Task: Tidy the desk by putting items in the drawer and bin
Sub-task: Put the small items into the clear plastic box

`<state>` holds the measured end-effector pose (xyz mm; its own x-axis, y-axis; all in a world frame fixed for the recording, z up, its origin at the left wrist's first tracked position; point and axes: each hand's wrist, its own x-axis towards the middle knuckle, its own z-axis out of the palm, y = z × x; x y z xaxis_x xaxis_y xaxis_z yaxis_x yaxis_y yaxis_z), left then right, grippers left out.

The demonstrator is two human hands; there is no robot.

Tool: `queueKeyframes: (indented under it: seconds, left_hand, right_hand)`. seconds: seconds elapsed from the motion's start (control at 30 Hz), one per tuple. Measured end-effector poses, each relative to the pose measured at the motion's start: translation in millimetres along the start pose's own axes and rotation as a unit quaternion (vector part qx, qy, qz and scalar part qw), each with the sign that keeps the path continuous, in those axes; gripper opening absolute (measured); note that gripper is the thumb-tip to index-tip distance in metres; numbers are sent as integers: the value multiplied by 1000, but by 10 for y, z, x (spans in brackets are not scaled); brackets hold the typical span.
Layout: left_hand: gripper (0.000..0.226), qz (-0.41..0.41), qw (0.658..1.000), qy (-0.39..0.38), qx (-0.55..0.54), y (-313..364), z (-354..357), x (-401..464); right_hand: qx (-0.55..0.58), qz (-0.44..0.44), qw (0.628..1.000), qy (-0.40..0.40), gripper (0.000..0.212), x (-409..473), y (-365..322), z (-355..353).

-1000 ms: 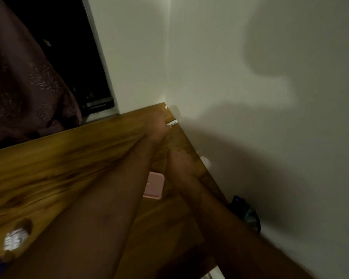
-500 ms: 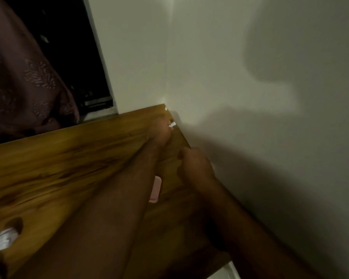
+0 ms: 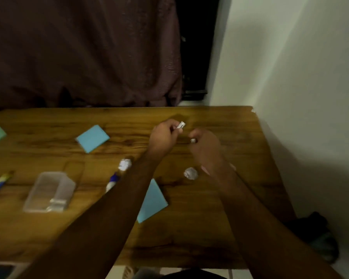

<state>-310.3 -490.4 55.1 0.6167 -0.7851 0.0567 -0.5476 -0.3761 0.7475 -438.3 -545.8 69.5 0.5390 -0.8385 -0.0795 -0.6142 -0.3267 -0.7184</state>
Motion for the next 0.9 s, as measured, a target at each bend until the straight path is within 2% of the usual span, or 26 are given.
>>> queueKeyframes:
  seconds: [0.07,0.2,0.37,0.57,0.73,0.9]
  left_hand:
    - [7,-15,999,31,-1,-217,-423,-180]
    - [15,-47,995,77,40,-723,-1346,-567]
    - [22,-99,986,91,97,-1451,-2380,-1048]
    - [24,-69,969,-21,237,-2212,-2916,-1387]
    - [24,35,928,-100,358,-2392,-2823,-1394]
    - [25,55,873,-160,458,-2342,-2626,-1261]
  right_hand:
    - [-19,-53,998,-24,33,-85,-292,253]
    - [-7,-82,994,-78,35,-332,-956,773]
    - [1,-119,986,-117,34,-715,-1691,1524]
    - [10,-127,985,-116,29,-990,-2118,2181]
    - [-13,-125,987,-98,28,-1110,-2203,2361]
    - [-12,-123,989,-79,28,-1163,-2220,2341]
